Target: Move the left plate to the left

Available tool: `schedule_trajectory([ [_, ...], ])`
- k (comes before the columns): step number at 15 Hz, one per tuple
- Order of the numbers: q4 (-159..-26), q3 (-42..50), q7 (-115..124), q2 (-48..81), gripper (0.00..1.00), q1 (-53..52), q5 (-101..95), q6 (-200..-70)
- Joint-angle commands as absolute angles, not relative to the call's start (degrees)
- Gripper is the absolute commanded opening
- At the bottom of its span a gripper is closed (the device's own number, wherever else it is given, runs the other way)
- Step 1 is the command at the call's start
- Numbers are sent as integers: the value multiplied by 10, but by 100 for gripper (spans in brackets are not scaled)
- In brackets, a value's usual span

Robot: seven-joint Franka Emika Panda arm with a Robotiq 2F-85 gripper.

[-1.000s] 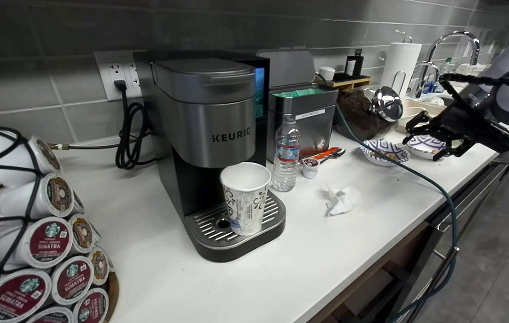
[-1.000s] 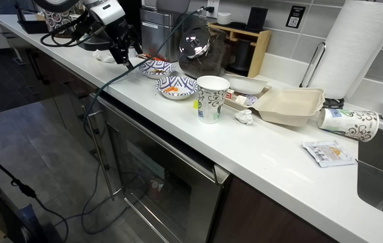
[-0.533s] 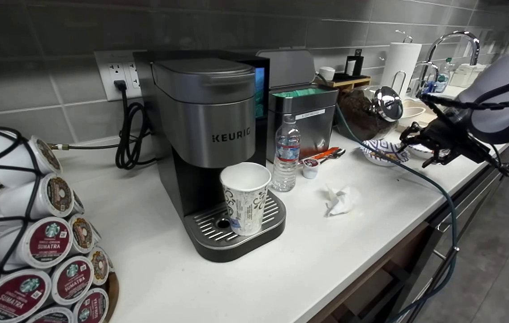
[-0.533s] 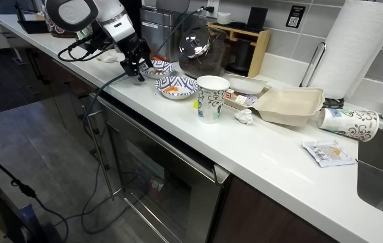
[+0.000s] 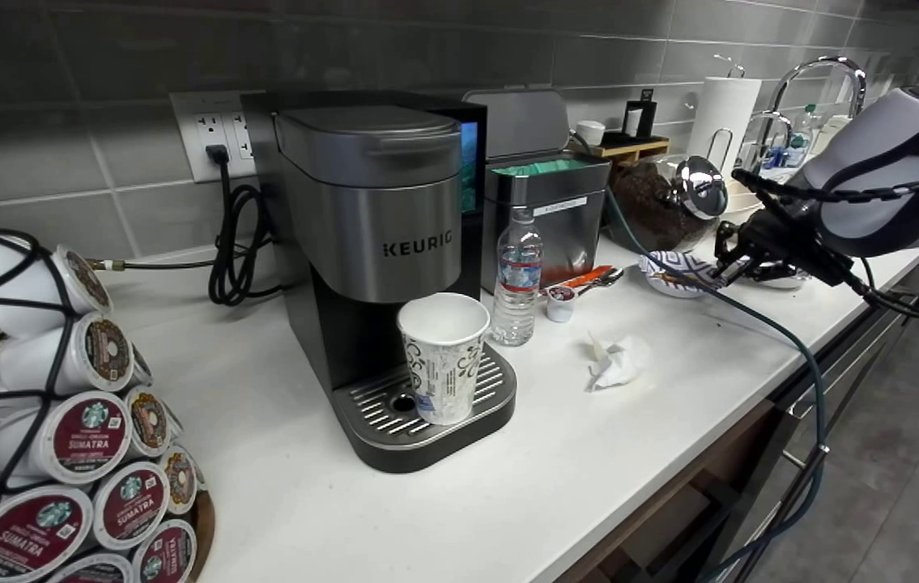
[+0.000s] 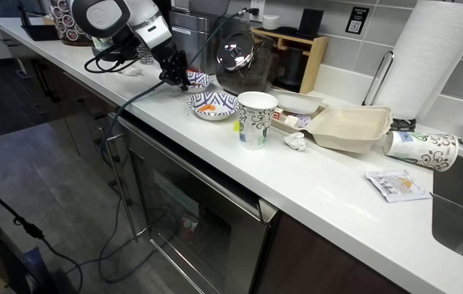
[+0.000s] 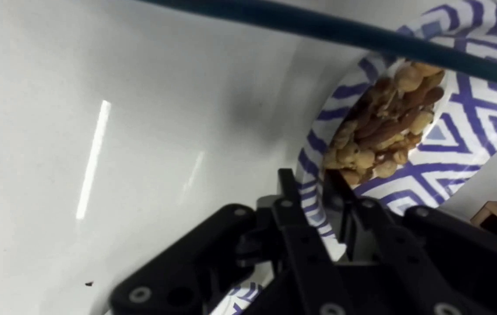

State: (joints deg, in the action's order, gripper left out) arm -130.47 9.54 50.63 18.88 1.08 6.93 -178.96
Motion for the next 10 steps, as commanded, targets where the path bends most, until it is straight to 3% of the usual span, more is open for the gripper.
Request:
schedule_trajectory([
  [1, -1295, 132, 515, 194, 0, -16, 55, -1785],
  [10, -1309, 150, 455, 160, 1, -8, 31, -1781],
])
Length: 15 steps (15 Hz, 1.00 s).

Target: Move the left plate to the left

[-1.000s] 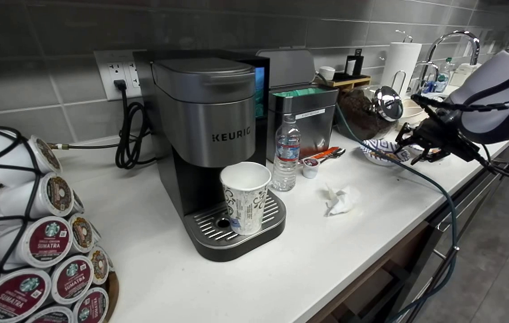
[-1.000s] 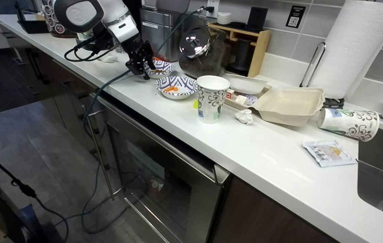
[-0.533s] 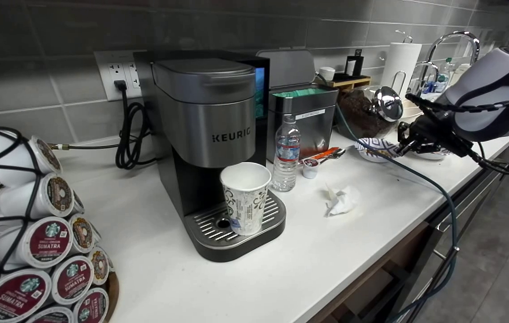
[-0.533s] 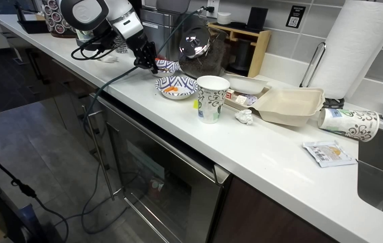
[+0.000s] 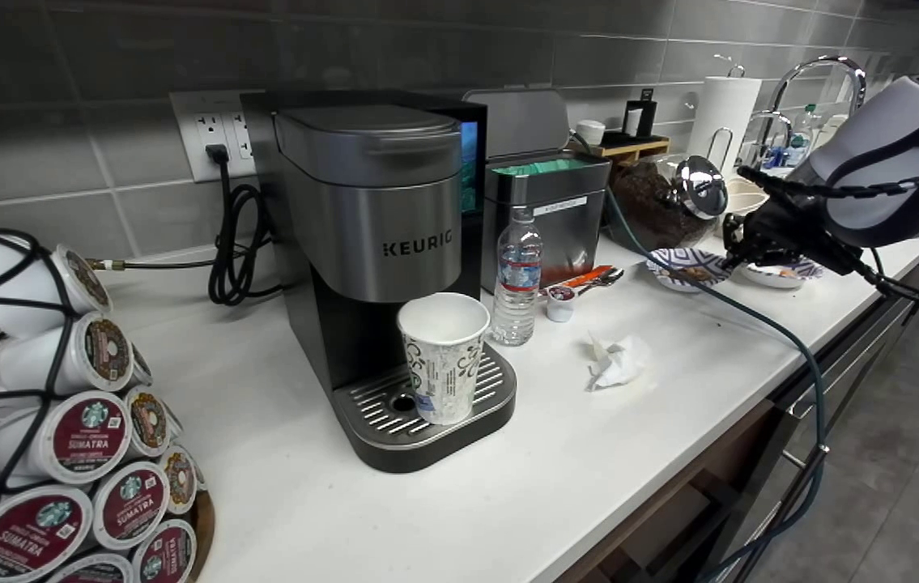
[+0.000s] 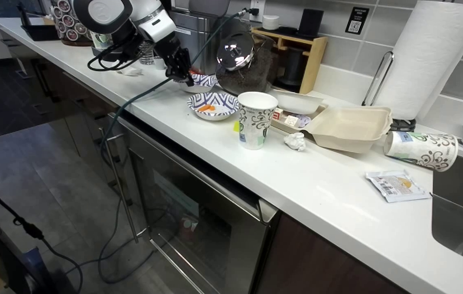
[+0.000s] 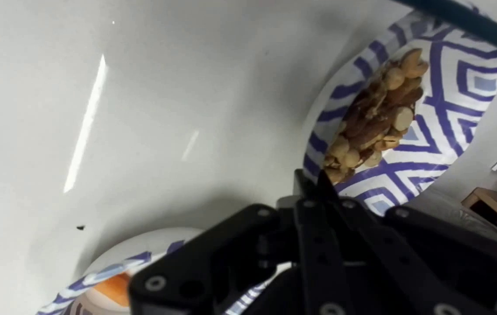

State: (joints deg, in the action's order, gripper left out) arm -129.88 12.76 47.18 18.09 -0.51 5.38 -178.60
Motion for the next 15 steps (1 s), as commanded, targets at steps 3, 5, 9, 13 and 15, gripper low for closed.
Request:
schedule_trajectory([
  [3, -1320, 167, 427, 138, 1, -3, 14, -1784],
  [5, -1328, 165, 407, 120, 1, 6, 15, -1782],
  [9, -1337, 130, 365, 88, 1, 45, 46, -1764],
  [13, -1341, 71, 261, 54, 1, 98, 138, -1706],
  [15, -1333, 40, 173, 43, 1, 127, 222, -1653],
])
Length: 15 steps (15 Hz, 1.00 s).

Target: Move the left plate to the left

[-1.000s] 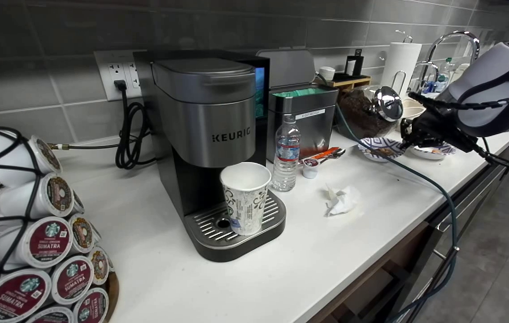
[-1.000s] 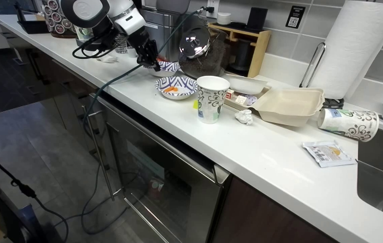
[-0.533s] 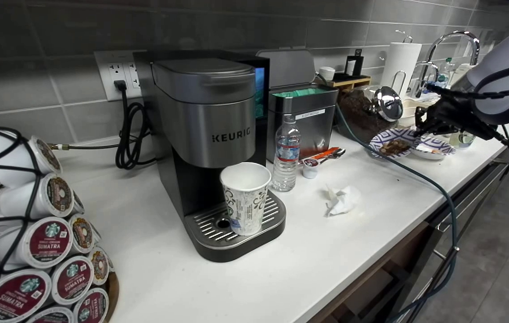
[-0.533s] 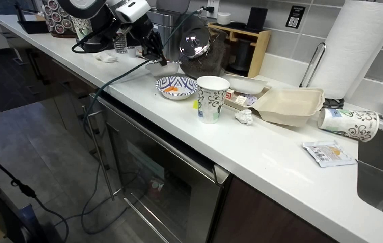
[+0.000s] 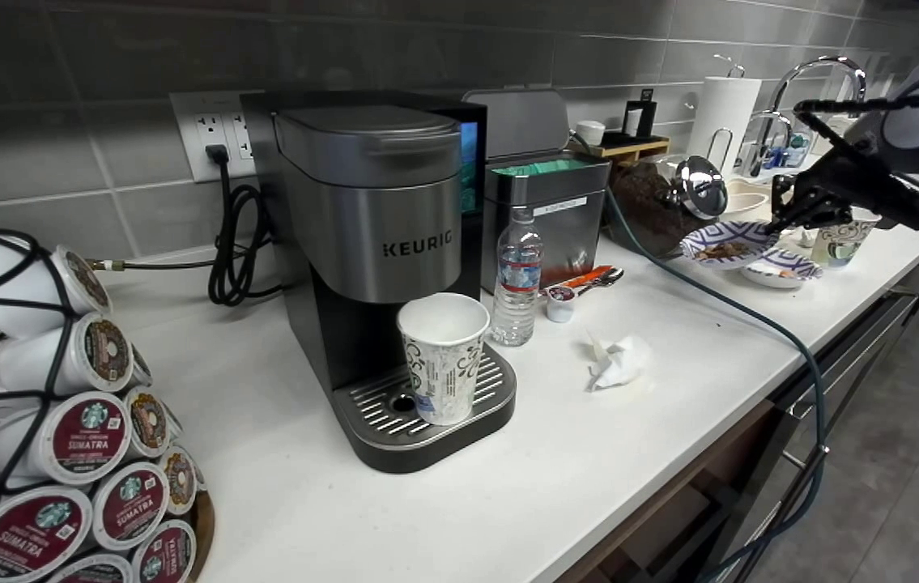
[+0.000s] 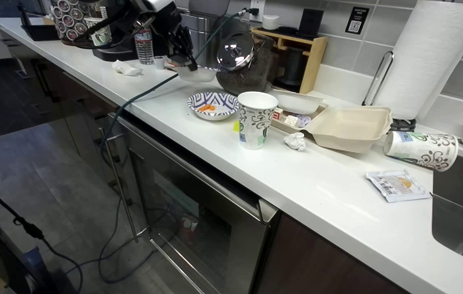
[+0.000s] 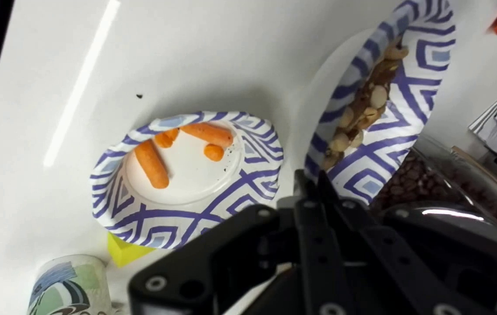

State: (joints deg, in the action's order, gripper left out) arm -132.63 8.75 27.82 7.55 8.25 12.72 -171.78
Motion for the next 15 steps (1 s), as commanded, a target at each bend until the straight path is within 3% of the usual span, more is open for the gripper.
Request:
schedule_trajectory([
  [1, -1329, 31, 127, 33, 1, 139, 265, -1622],
  [9, -1380, 59, -132, -72, 1, 161, 476, -1496],
  [15, -1456, 68, -212, -146, 1, 85, 536, -1473],
])
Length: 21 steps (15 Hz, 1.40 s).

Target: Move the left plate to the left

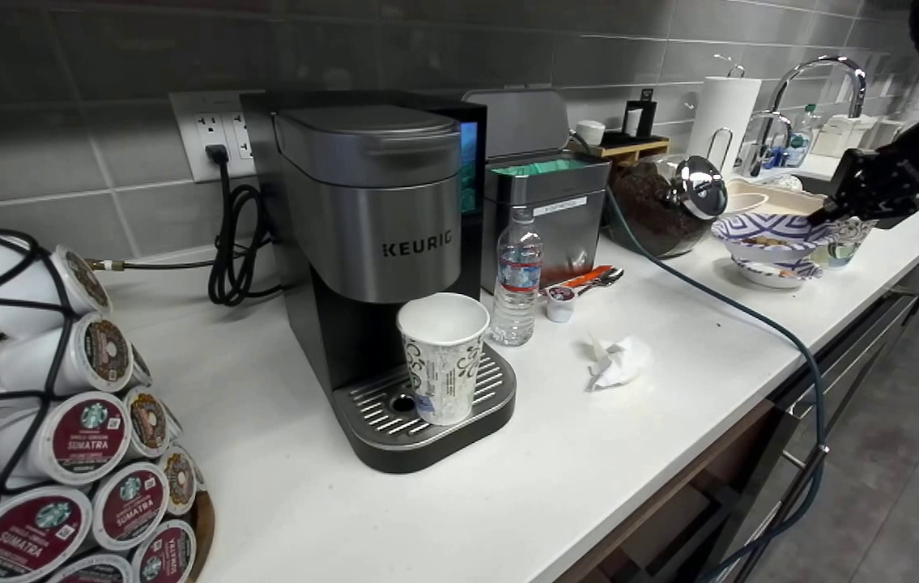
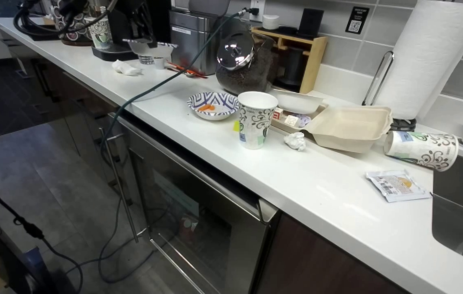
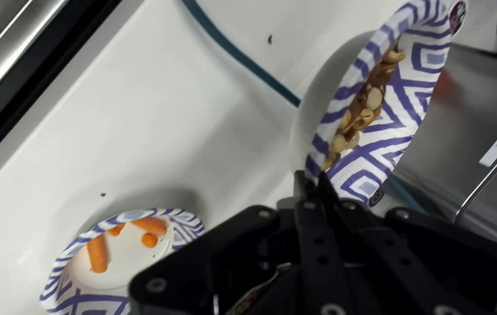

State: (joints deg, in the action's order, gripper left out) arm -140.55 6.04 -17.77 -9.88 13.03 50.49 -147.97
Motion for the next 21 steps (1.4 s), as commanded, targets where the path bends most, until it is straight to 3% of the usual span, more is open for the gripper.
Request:
schedule_trajectory([
  [1, -1468, 62, -215, -151, 1, 69, 541, -1486],
  [11, -1452, -23, -219, -47, 1, -43, 707, -1648],
  [21, -1320, -35, -267, 106, 1, -52, 841, -1727],
])
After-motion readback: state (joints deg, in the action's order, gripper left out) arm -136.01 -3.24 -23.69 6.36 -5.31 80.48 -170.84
